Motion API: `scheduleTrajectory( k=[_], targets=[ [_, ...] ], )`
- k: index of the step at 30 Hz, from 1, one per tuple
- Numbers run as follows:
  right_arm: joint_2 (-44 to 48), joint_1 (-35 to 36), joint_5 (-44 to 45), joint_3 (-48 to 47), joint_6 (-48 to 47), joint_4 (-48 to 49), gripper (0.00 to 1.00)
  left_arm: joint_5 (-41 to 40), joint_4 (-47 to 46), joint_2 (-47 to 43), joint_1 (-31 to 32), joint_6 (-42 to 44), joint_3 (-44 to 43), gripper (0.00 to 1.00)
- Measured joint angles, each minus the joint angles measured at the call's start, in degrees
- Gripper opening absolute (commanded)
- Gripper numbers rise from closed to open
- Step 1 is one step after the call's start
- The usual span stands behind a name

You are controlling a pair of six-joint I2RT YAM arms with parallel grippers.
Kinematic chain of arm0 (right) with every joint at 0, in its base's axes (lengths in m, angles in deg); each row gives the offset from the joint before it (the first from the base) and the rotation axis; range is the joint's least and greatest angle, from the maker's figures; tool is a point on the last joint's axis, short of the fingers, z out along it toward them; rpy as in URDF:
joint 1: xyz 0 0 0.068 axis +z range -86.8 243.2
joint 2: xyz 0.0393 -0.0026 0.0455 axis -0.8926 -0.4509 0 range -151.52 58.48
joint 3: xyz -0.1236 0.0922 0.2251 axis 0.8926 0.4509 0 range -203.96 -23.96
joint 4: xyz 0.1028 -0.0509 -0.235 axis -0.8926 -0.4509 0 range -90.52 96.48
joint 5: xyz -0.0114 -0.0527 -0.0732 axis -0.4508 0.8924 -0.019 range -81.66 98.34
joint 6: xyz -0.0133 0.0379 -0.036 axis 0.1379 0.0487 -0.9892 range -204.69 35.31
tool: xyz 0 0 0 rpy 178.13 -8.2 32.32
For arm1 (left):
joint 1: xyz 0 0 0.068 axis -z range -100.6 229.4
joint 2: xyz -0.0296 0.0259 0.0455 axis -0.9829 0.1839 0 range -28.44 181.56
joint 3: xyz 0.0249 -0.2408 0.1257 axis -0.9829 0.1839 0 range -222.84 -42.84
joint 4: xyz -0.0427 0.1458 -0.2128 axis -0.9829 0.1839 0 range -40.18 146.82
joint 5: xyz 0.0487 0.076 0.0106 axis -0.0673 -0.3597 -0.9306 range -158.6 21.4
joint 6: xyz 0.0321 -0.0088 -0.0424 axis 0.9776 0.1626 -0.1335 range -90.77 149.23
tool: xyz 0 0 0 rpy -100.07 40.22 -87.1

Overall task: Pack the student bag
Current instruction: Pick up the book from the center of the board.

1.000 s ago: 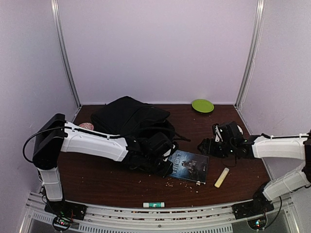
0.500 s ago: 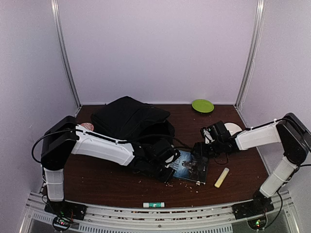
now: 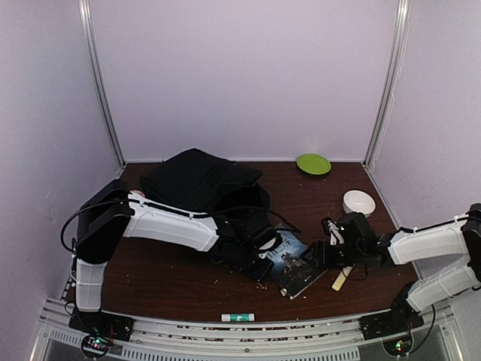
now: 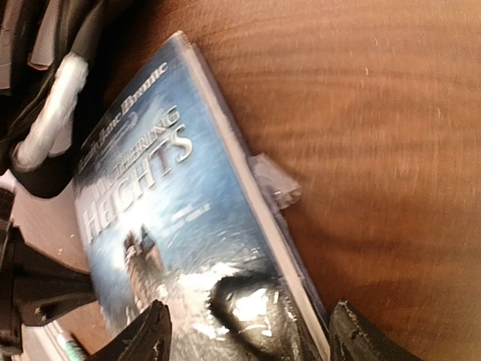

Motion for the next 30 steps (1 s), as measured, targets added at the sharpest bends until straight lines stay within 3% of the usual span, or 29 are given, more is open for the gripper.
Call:
scheduleTrajectory(
  k=[13,30],
  targets=[
    [3.5,4.7,2.0,6.2,16.2,8.9,0.70,-0.9,8.4,3.5,-3.1,0.7,-7.4,0.00],
    [2.1,9.2,-6.2,10.4,31.9,18.6,0.59,-6.3,2.0,5.0,-5.9,-0.7,-7.9,0.00]
  ],
)
